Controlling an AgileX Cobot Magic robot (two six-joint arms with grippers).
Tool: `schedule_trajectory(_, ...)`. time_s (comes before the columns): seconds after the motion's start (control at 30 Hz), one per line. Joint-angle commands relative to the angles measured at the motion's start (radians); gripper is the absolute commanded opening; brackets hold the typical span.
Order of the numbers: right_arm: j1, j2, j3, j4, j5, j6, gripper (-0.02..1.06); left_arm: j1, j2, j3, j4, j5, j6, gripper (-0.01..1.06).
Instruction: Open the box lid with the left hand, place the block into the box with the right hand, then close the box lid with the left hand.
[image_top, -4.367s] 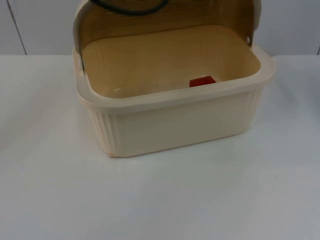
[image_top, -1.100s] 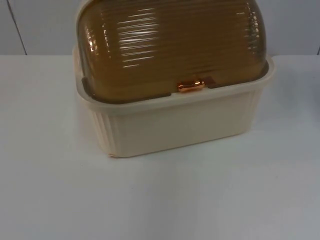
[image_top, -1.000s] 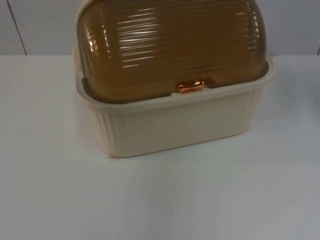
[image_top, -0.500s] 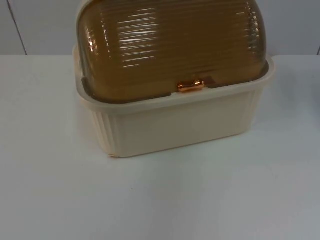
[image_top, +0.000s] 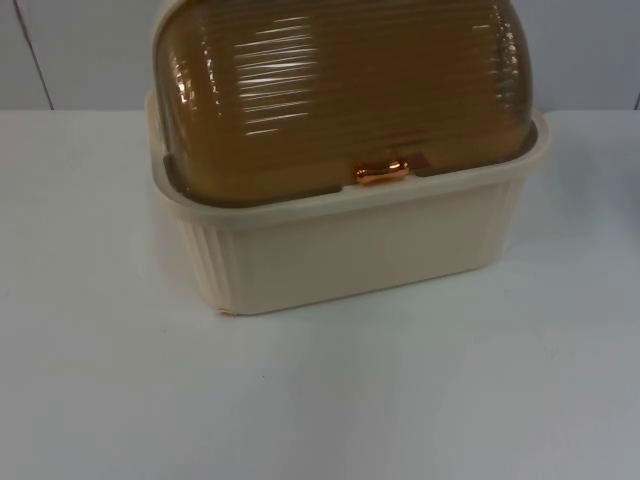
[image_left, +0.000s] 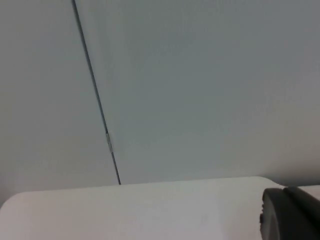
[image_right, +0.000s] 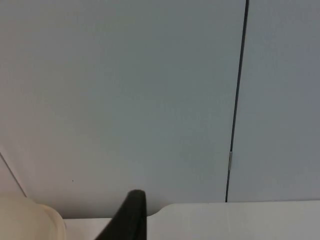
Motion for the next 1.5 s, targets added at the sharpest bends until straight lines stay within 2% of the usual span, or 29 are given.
schedule_trajectory(0.0, -0.004, -0.007, 0.000, -0.001, -0.003, 0.001, 1.05, -0.005, 0.001, 0.004, -0.025, 0.014, 0.011, 0.04)
schedule_trajectory(0.07, -0.004, -0.007, 0.000, -0.001, -0.003, 0.001, 1.05, -0.005, 0.001, 0.004, -0.032, 0.038, 0.021, 0.16)
schedule_trajectory(0.17, -0.004, -0.007, 0.000, -0.001, -0.003, 0.001, 1.05, -0.005, 0.001, 0.004, -0.072, 0.042, 0.021, 0.47)
schedule_trajectory(0.2, -0.004, -0.007, 0.000, -0.001, -0.003, 0.001, 1.05, -0.005, 0.001, 0.004, -0.072, 0.042, 0.021, 0.47)
schedule_trajectory(0.3, -0.004, -0.007, 0.000, -0.001, -0.003, 0.001, 1.05, -0.018, 0.001, 0.004, -0.082, 0.037, 0.021, 0.89)
schedule_trajectory(0.37, -0.004, -0.007, 0.000, -0.001, -0.003, 0.001, 1.05, -0.039, 0.001, 0.004, -0.080, 0.021, 0.042, 1.05)
schedule_trajectory(0.57, -0.004, -0.007, 0.000, -0.001, -0.003, 0.001, 1.05, -0.098, -0.001, 0.004, -0.091, 0.013, 0.086, 1.05)
schedule_trajectory(0.83, -0.004, -0.015, 0.000, -0.005, -0.007, 0.014, 1.05, -0.096, -0.026, 0.004, -0.143, -0.001, 0.086, 1.05)
schedule_trajectory(1.07, -0.004, -0.072, 0.000, -0.010, -0.014, -0.018, 1.05, -0.096, -0.068, 0.004, -0.165, 0.074, 0.086, 1.05)
schedule_trajectory(1.2, -0.004, -0.105, 0.000, 0.003, 0.004, 0.025, 1.05, -0.096, -0.077, 0.004, -0.211, 0.107, 0.033, 1.05)
schedule_trajectory(1.3, -0.004, -0.113, 0.000, -0.019, 0.095, 0.034, 1.05, -0.096, -0.077, 0.004, -0.130, 0.157, 0.011, 1.05)
schedule_trajectory(1.4, -0.002, -0.113, 0.013, -0.027, 0.109, 0.037, 1.05, -0.096, -0.077, 0.004, -0.067, 0.157, -0.001, 1.05)
schedule_trajectory(1.47, -0.002, -0.113, 0.050, -0.054, 0.107, 0.041, 1.05, -0.094, -0.081, 0.026, 0.016, 0.129, -0.056, 1.05)
